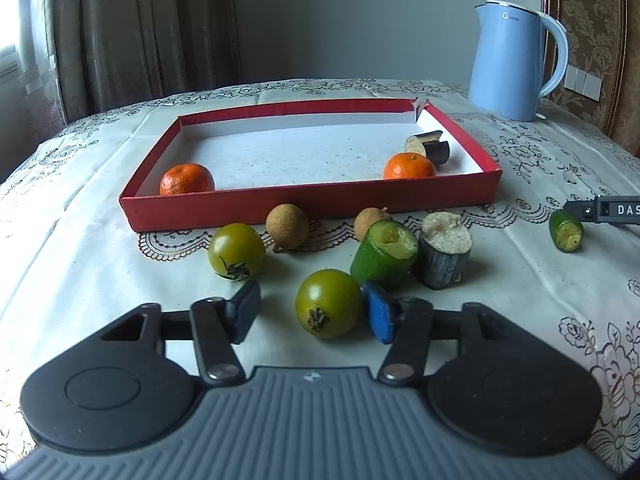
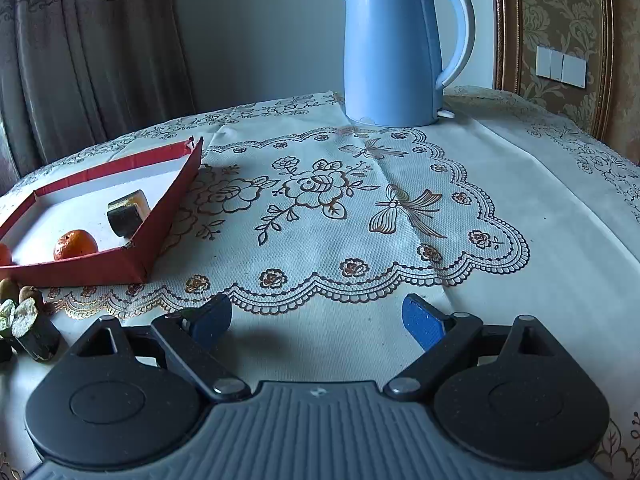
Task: Organize fruits
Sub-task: 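Move the left gripper to the green tomato and close on it, then carry the green tomato into the red box and open the left gripper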
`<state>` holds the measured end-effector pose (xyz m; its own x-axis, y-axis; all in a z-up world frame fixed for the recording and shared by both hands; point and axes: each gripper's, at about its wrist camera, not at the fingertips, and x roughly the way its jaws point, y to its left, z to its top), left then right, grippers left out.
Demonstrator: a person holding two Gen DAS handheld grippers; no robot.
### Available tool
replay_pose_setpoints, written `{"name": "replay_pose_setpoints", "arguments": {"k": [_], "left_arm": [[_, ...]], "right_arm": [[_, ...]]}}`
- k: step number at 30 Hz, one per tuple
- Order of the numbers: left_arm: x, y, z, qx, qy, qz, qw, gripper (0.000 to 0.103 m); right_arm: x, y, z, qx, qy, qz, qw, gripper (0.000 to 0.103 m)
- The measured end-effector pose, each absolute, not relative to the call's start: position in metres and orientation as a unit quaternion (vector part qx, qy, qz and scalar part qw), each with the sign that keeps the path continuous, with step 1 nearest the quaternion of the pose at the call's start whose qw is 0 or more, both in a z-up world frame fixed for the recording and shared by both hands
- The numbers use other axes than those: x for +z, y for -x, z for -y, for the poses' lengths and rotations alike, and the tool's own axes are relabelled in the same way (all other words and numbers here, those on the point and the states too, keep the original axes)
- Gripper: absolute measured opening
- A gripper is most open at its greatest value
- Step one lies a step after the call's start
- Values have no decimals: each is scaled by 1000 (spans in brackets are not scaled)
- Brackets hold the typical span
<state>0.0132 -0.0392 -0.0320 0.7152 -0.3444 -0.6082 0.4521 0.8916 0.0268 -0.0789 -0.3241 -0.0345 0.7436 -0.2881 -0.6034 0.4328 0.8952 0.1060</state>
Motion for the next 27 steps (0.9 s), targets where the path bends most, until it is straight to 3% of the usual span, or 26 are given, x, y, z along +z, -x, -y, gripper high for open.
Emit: {"name": "replay_pose_setpoints", "arguments": {"k": [1, 3, 27], "left_arm": [[-31, -12, 40, -217, -87, -309, 922, 37], [-29, -11, 41, -219, -85, -311, 921, 31], [19, -40, 63, -127, -105, -255, 953, 30]], "right_arm": [[-34, 79, 324, -194, -122, -300, 926, 93], [-35, 80, 325, -194, -123, -298, 926, 93], [-35, 80, 326, -193, -127, -296, 927, 93]]}}
